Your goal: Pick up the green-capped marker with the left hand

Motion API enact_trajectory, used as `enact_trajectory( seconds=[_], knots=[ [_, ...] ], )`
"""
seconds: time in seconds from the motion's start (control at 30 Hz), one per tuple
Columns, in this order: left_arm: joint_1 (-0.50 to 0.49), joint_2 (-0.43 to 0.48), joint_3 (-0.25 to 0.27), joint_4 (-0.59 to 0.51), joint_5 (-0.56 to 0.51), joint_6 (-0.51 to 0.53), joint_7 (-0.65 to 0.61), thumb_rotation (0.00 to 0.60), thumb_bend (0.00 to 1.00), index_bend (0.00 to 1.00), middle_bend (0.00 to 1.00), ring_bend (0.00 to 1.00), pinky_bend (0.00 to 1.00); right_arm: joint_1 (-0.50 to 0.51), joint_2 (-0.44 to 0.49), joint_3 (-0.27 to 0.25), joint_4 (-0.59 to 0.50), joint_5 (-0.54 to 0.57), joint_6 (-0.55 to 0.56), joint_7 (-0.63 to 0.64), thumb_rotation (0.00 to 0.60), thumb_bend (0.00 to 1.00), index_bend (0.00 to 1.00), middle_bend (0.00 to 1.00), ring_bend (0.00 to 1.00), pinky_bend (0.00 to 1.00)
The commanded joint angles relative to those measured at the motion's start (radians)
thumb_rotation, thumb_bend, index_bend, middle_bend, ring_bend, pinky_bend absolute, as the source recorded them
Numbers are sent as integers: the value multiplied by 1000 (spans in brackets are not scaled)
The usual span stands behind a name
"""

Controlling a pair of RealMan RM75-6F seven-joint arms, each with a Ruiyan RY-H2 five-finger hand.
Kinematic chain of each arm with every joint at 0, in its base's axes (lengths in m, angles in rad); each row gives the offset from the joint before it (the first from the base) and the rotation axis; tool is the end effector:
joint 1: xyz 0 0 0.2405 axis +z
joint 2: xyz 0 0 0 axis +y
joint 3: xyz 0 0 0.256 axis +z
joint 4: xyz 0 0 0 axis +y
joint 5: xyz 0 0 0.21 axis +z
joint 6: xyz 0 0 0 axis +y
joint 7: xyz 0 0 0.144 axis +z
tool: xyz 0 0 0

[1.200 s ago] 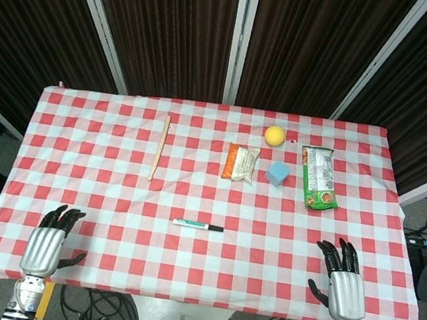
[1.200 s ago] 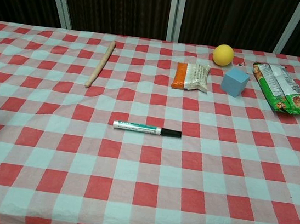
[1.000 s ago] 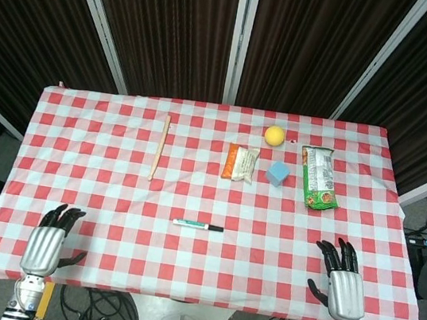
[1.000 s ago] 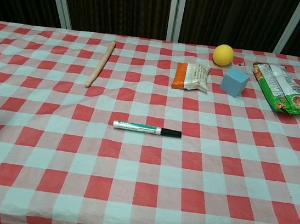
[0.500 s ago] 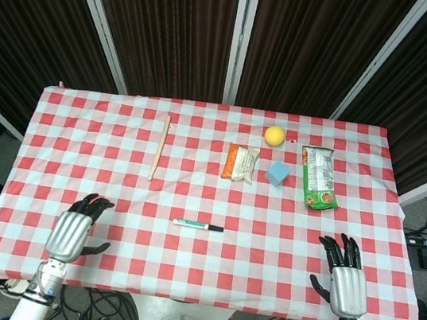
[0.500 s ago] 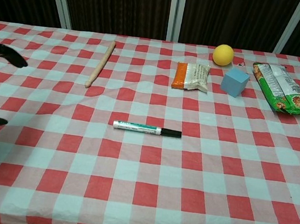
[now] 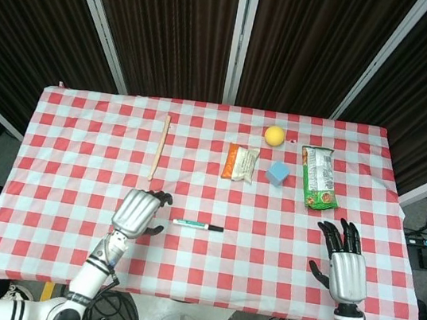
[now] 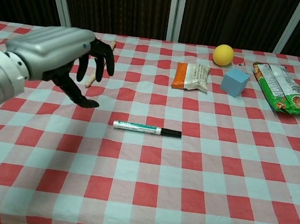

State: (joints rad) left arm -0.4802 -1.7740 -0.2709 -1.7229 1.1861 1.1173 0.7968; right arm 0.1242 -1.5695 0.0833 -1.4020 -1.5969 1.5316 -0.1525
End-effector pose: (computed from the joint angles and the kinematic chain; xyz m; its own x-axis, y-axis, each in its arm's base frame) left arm -0.0984 0.2653 -0.0427 0.3986 0.1798 0.8993 0.8845 -0.3345 -0.3252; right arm -0.2666 -0.1956 0.0404 0.3099 0.0833 0.9471 -0.9400 -0.1228 0.3184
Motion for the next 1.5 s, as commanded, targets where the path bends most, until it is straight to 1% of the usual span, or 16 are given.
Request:
enact_trajectory(
  seconds=[0.03,0.1,0.23,0.4,0.53,0.63,0.77,0.9,1.07,1.33,1.5],
  knots=[
    [-96,-97,-25,60,-149,-28,157,600,160,430,497,696,770,2,-2,-1,3,5,-4,2,600,61,180,180,0,0],
    [-131,-136,-30,87,-204,-19,212,600,162,430,498,712,788,2,-5,-3,7,10,-7,6,600,61,180,180,0,0],
    [-193,-194,-45,132,-296,-9,283,600,163,430,498,721,801,1,-9,-7,14,12,-5,16,600,61,180,180,0,0],
    [-259,-244,-55,192,-345,4,315,600,163,430,498,723,804,1,-14,-14,20,9,-3,28,600,61,180,181,0,0],
    [-297,-267,-55,245,-353,20,327,600,166,431,498,724,806,3,-19,-18,25,7,-5,32,600,61,181,181,0,0],
    [-315,-277,-53,271,-378,22,331,600,170,437,499,727,808,4,-23,-21,30,7,-5,35,600,61,180,181,0,0],
    [-337,-287,-29,319,-389,28,353,600,182,458,513,740,818,6,-28,-24,36,7,-9,37,600,61,180,182,0,0],
    [-352,-296,-22,345,-438,28,373,600,191,469,521,751,823,6,-33,-27,42,6,-7,42,600,61,181,182,0,0],
    [-365,-298,-24,347,-478,31,373,600,207,479,529,757,827,6,-33,-28,45,6,-3,45,600,61,180,182,0,0],
    [-383,-296,-13,351,-496,39,364,600,271,506,553,773,831,6,-34,-29,48,9,-3,46,600,61,180,182,0,0],
    [-396,-296,-9,360,-519,38,368,600,285,511,557,778,831,7,-35,-30,48,7,-1,46,600,61,180,182,0,0]
  ],
)
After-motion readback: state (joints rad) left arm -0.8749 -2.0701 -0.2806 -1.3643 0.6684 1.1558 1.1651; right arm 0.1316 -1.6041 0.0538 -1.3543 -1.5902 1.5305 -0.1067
